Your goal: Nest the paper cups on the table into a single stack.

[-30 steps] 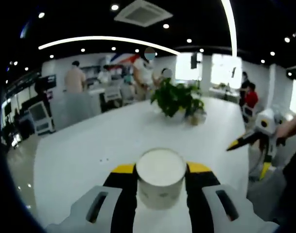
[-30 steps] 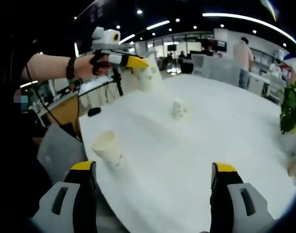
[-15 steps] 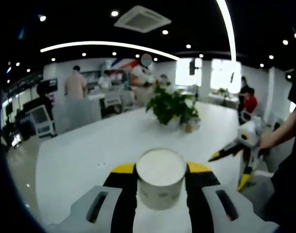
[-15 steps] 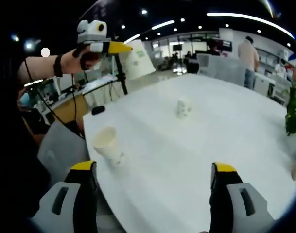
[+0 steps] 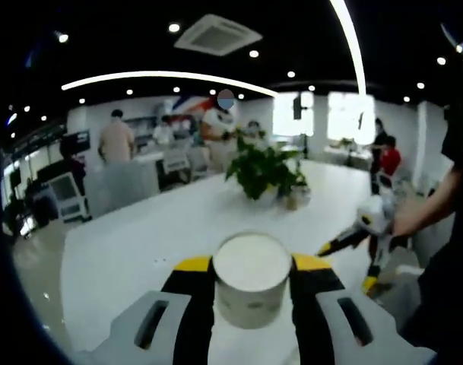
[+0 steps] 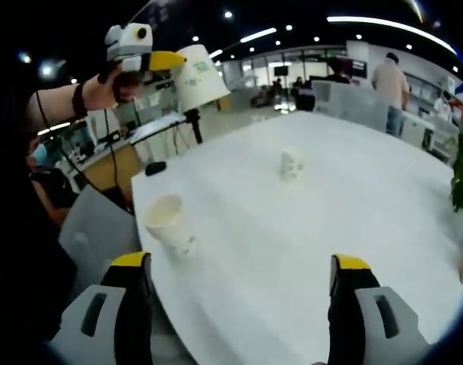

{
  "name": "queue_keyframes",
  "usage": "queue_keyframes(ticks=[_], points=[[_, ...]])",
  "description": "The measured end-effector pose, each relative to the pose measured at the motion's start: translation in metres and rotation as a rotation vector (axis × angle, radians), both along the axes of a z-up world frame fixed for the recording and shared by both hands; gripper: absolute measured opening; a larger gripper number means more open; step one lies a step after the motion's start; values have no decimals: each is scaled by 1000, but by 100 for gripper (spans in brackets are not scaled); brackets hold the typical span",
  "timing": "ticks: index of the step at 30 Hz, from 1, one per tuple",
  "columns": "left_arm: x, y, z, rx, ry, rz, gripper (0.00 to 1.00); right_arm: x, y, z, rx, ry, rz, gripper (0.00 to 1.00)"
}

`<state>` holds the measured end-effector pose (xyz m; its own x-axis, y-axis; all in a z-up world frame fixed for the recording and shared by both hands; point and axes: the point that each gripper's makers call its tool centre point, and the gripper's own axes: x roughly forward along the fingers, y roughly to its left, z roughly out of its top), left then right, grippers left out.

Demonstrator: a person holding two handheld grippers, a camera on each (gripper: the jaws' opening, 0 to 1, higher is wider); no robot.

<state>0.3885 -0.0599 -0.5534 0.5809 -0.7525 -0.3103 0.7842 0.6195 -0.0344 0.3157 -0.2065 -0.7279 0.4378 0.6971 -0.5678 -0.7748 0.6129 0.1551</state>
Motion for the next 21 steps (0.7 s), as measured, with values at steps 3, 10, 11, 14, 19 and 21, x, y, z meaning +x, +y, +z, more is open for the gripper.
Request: queue_keyframes(ticks=[3, 10, 11, 14, 19, 21], points=[[-4, -1, 3, -4, -8, 0, 37, -1, 4, 3, 7, -4, 1, 95], [-13, 1, -5, -14, -1, 9, 37, -5, 5, 1, -8, -8, 4, 95], [-17, 1, -9, -20, 8, 8, 37, -6, 5, -1, -3, -2, -1, 95], [-24, 1, -14, -31, 27, 15, 37, -9, 6, -3, 2, 4, -4, 95], [-33, 4, -19, -39, 41, 33, 37, -10, 11, -5, 10, 7, 3, 95], [-34, 5, -22, -34, 46, 39, 37, -9, 11, -7, 2, 7, 8, 95]])
